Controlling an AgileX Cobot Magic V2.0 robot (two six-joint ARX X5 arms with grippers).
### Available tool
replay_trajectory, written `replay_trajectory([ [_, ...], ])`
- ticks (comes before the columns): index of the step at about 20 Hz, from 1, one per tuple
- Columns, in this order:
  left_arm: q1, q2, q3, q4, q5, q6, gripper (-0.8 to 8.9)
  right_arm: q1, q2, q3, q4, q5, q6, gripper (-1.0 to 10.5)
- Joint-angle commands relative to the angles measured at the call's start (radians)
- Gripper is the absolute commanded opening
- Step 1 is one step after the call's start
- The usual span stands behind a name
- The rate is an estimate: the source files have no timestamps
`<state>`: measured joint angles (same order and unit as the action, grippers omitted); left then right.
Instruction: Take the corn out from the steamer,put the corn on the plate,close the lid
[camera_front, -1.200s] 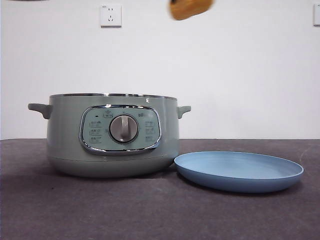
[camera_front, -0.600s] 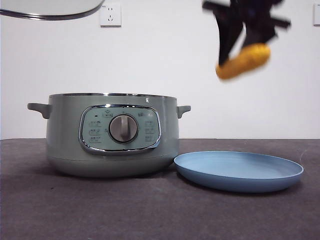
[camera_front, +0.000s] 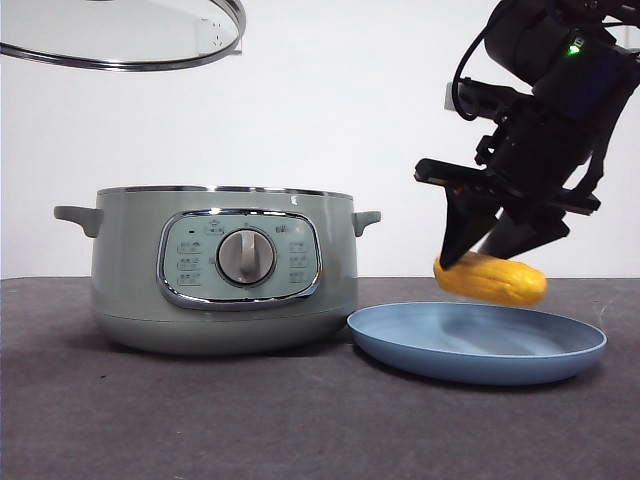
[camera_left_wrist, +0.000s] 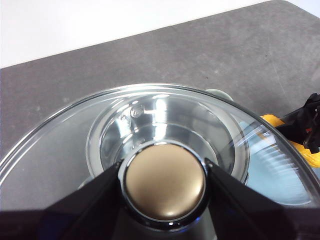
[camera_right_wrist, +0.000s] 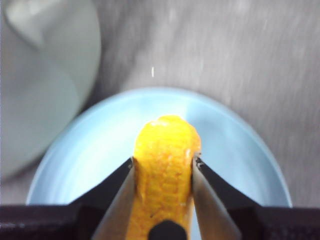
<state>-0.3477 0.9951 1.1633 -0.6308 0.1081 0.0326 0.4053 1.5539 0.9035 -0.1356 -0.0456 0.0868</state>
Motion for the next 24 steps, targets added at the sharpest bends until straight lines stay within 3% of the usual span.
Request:
replay_trajectory([
  [1, 0.000, 0.004, 0.005, 0.068, 0.005, -0.006, -0.09, 0.002, 0.043, -0.018, 0.040, -0.001, 0.013, -0.2],
  [14, 0.000, 0.043, 0.005, 0.143, 0.005, -0.006, -0.09, 0.002, 0.167, -0.018, 0.063, -0.002, 0.049, 0.1],
  [16, 0.000, 0.061, 0.005, 0.149, 0.005, -0.006, -0.09, 0.002, 0.166, -0.018, 0.056, -0.002, 0.064, 1.9],
  [19, 0.000, 0.099, 0.005, 0.164, 0.006, -0.006, -0.09, 0.002, 0.154, -0.017, 0.055, -0.002, 0.063, 5.7],
  [24, -0.018, 0.162, 0.005, 0.231, 0.006, -0.006, -0.09, 0.002, 0.022, -0.017, 0.030, -0.002, 0.056, 5.8],
])
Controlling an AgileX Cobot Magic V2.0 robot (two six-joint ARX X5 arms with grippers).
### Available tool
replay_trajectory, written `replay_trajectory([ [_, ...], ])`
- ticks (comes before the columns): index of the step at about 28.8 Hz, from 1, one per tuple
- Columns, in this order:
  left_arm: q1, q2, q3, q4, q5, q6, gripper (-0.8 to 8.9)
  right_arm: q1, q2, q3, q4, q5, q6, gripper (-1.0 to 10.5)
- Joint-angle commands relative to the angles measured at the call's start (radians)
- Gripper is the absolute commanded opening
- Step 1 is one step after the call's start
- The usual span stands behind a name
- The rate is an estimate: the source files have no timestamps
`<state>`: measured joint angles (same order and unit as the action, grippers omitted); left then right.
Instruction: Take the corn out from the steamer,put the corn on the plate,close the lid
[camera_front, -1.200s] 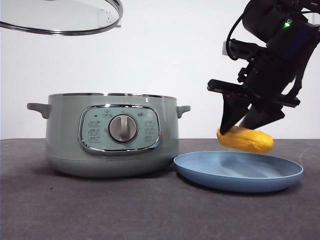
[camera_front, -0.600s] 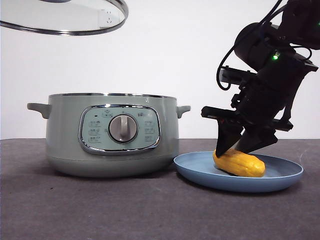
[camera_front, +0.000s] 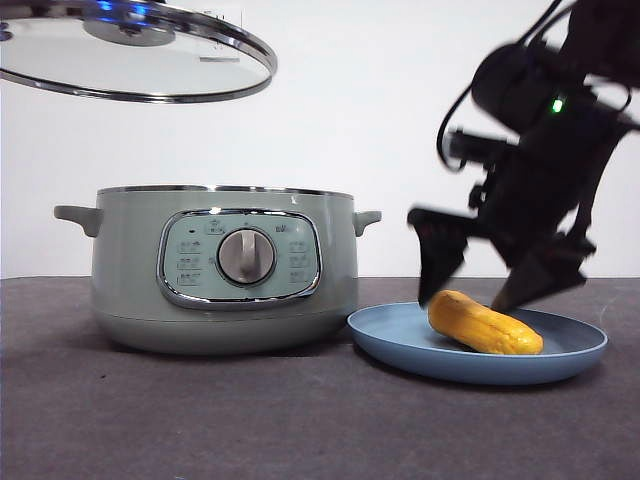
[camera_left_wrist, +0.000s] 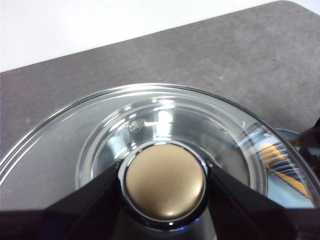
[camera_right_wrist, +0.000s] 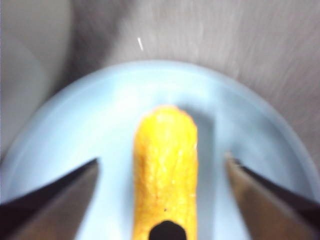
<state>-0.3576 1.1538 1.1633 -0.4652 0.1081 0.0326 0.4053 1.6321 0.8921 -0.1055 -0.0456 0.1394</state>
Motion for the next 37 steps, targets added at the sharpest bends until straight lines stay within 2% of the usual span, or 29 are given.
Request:
replay_trajectory([
  [1, -0.010, 0.019, 0.005, 0.085, 0.006, -0.006, -0.09, 0.002, -0.101, -0.006, -0.019, -0.002, 0.002, 5.8],
  [8, -0.017, 0.137, 0.005, 0.229, 0.006, -0.005, -0.09, 0.002, -0.462, -0.006, -0.224, -0.002, -0.003, 5.8],
  [17, -0.045, 0.278, 0.005, 0.355, 0.005, -0.005, -0.09, 0.002, -0.698, -0.006, -0.347, -0.002, -0.003, 5.8],
  [25, -0.075, 0.348, 0.005, 0.458, -0.004, -0.005, -0.09, 0.002, -0.773, -0.006, -0.441, -0.005, -0.002, 5.8],
  [37, -0.077, 0.403, 0.005, 0.460, -0.028, -0.003, -0.09, 0.003, -0.795, -0.006, -0.481, -0.008, -0.003, 5.8],
])
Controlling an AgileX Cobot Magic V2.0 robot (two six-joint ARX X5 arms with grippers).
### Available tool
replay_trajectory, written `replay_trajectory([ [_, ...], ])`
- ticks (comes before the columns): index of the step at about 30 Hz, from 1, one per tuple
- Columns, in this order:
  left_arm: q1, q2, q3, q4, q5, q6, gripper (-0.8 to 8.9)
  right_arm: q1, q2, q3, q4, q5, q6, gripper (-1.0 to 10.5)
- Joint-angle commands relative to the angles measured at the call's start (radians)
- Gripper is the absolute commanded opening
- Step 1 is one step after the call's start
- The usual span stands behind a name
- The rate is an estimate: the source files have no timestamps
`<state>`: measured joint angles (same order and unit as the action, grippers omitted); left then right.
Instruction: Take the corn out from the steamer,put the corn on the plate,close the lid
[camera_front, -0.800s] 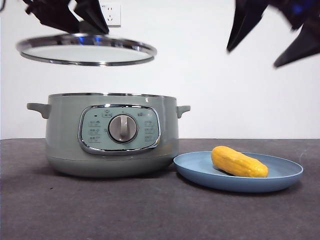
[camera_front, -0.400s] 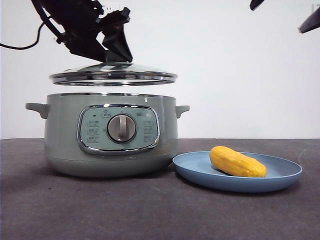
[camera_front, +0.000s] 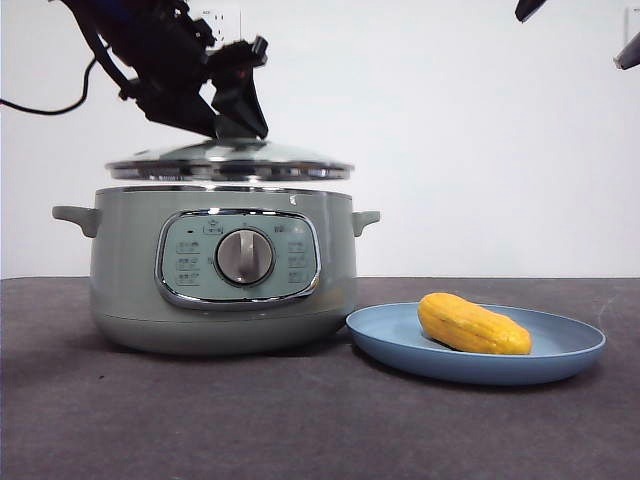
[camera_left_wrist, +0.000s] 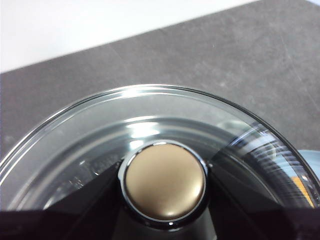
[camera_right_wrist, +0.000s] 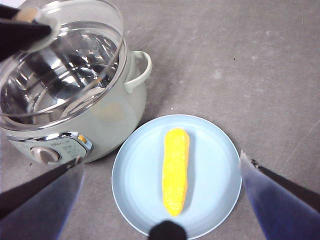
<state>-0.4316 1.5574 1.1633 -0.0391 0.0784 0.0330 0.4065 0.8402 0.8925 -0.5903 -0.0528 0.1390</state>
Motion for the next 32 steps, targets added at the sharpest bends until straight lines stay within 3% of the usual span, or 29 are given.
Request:
replay_trajectory([
  [1, -0.005, 0.004, 0.005, 0.030, 0.001, -0.004, -0.09, 0.002, -0.003, -0.006, 0.004, -0.001, -0.002, 5.8],
  [28, -0.005, 0.010, 0.005, -0.119, -0.020, -0.006, 0.10, 0.002, -0.003, -0.006, 0.004, -0.001, -0.010, 5.7],
  [30, -0.005, 0.010, 0.005, -0.120, -0.020, -0.006, 1.02, 0.002, -0.003, -0.006, 0.004, -0.001, -0.011, 5.7],
  [32, -0.005, 0.010, 0.005, -0.119, -0.019, -0.006, 3.12, 0.002, -0.003, -0.006, 0.004, -0.001, -0.017, 5.7],
])
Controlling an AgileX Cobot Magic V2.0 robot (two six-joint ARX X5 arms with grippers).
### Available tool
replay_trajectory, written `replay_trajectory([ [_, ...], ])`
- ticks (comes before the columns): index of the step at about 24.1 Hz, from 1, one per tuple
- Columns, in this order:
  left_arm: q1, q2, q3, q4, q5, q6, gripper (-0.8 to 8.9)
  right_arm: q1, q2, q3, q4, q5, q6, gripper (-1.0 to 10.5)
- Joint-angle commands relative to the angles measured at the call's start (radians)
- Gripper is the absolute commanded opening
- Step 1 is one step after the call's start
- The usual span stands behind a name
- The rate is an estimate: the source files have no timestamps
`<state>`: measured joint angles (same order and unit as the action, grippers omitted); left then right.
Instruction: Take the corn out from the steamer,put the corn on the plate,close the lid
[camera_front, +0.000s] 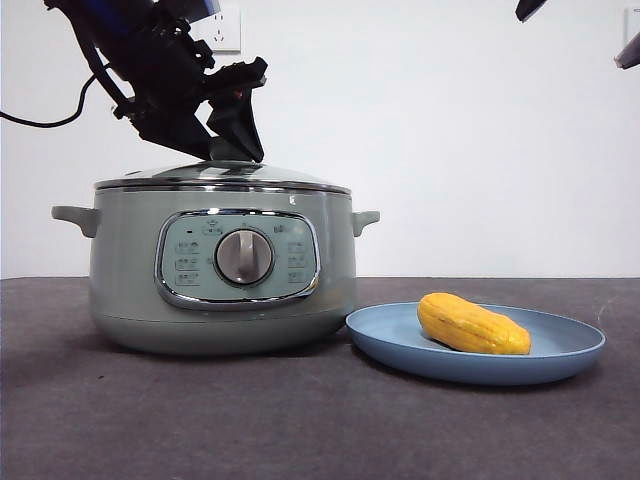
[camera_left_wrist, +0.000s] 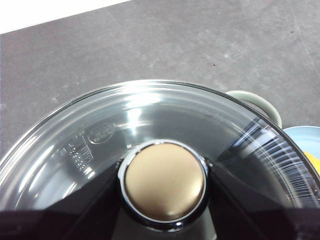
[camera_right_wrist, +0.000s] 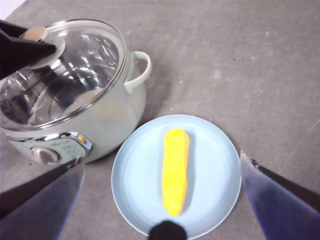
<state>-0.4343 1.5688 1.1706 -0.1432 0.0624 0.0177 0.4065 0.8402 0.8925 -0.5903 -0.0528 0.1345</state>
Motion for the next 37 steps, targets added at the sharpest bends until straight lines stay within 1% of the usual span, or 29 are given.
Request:
replay_trajectory([
  [1, -0.003, -0.001, -0.003, -0.015, -0.003, 0.009, 4.04, 0.002, -0.003, -0.006, 0.004, -0.001, -0.012, 5.7],
  [2, -0.003, -0.001, -0.003, -0.015, -0.003, 0.009, 4.62, 0.002, -0.003, -0.006, 0.004, -0.001, -0.013, 5.7],
  [3, -0.003, -0.002, -0.003, -0.017, -0.003, 0.009, 4.74, 0.002, -0.003, -0.006, 0.004, -0.001, -0.014, 5.7],
  [10, -0.003, -0.034, -0.002, -0.037, -0.003, 0.010, 4.71, 0.002, -0.003, -0.006, 0.004, -0.002, -0.021, 5.7],
  [14, -0.002, -0.077, -0.002, -0.043, -0.002, 0.010, 4.71, 0.002, -0.003, -0.006, 0.004, -0.002, -0.021, 5.7],
  [17, -0.003, -0.122, -0.002, -0.076, -0.003, 0.010, 4.71, 0.002, -0.003, -0.006, 0.004, -0.002, -0.021, 5.7],
  [21, -0.003, -0.198, -0.002, -0.178, 0.003, 0.010, 4.71, 0.002, -0.003, -0.006, 0.003, -0.016, -0.022, 5.7],
  [25, -0.003, -0.290, -0.002, -0.330, 0.055, 0.009, 4.70, 0.002, -0.003, -0.006, -0.013, -0.080, -0.037, 5.7],
  [30, -0.003, -0.406, -0.002, -0.518, 0.105, -0.016, 4.68, 0.002, -0.003, -0.006, -0.096, -0.160, -0.058, 5.7],
  [34, -0.003, -0.487, -0.002, -0.640, 0.105, -0.021, 4.66, 0.002, -0.003, -0.006, -0.184, -0.159, -0.082, 5.7],
  [35, -0.003, -0.500, -0.002, -0.658, 0.106, -0.022, 4.58, 0.002, -0.003, -0.006, -0.200, -0.159, -0.086, 5.6],
  [36, -0.003, -0.513, -0.002, -0.678, 0.105, -0.021, 4.19, 0.002, -0.003, -0.006, -0.214, -0.159, -0.088, 5.6],
  [37, -0.003, -0.525, -0.002, -0.695, 0.105, -0.022, 3.54, 0.002, -0.003, -0.006, -0.226, -0.160, -0.089, 5.6],
])
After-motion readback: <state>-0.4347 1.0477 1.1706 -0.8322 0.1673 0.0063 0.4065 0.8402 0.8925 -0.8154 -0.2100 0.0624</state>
